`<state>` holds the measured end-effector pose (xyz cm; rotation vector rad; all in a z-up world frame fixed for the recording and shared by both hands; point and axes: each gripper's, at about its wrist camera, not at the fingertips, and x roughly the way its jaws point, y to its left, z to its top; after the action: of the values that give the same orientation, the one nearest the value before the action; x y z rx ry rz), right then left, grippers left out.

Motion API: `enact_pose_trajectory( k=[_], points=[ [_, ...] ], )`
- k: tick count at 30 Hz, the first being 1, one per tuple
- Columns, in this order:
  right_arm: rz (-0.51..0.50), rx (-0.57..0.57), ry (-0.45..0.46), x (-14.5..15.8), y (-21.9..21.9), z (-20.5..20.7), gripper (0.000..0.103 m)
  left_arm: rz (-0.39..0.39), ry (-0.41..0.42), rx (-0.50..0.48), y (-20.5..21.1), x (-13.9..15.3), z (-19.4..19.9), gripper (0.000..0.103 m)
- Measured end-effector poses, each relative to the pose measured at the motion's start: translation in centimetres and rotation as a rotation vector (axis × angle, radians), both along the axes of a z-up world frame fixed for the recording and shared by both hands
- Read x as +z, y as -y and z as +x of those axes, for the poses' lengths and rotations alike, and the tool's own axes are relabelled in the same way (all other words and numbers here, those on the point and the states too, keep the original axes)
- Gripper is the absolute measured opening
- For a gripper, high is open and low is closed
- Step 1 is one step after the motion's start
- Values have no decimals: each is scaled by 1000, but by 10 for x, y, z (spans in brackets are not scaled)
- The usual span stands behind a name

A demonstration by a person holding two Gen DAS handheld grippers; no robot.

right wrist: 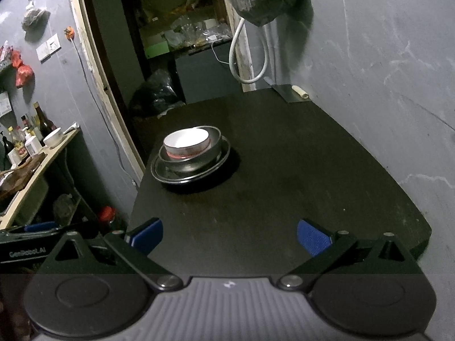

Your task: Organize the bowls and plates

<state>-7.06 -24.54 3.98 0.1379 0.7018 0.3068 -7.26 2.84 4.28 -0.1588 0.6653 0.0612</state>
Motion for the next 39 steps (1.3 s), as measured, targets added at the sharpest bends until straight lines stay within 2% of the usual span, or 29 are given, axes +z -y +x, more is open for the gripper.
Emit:
enact_pose_trajectory(
  k=[39],
  points=[
    [-11,20,-4,-1,1,-2,103,9,1,7,0,3,-5,102]
  ],
)
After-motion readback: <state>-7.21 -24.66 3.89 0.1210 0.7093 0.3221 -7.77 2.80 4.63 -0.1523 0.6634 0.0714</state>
